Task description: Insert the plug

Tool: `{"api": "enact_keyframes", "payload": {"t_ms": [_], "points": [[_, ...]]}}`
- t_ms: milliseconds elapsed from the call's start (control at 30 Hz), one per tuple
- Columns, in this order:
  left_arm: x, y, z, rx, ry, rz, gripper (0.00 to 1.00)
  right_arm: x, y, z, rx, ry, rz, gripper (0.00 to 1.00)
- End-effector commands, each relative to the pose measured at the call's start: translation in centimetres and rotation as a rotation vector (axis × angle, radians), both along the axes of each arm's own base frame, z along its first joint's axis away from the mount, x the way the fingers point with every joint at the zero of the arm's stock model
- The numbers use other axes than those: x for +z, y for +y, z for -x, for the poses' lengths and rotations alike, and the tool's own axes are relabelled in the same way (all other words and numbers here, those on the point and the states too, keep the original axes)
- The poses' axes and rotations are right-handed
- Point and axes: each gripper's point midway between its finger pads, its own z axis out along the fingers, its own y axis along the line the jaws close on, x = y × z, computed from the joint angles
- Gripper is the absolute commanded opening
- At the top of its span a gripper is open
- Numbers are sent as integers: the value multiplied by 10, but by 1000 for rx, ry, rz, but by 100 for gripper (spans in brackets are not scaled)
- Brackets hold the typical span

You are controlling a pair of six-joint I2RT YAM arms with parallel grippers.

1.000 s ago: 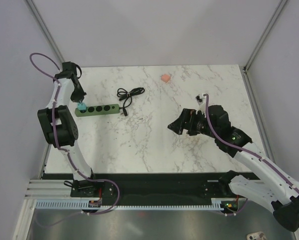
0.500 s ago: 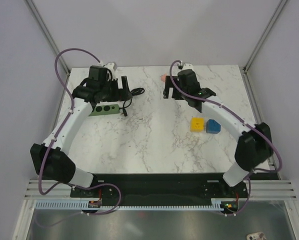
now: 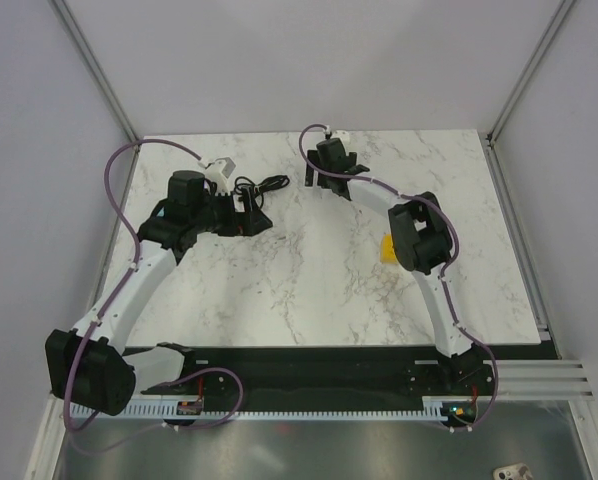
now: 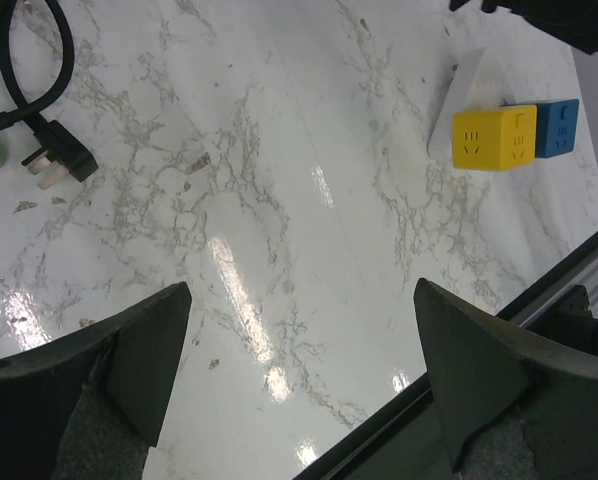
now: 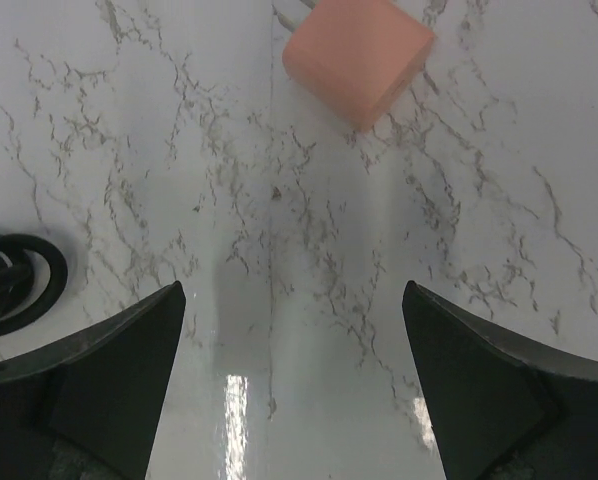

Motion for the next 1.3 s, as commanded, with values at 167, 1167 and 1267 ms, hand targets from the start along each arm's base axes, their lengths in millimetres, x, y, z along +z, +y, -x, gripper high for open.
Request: {"api": "enact_keyframes", "payload": {"t_ms": [167, 1167, 1267], "points": [[24, -13, -4, -33, -81, 82, 100, 13, 8, -68, -156, -212, -118, 98], [28, -9, -6, -9, -97, 94, 98, -56, -38, -83, -481, -81, -335, 50], [30, -4, -7, 14, -113, 80, 98, -46, -30, -74, -388, -50, -315, 47]]}}
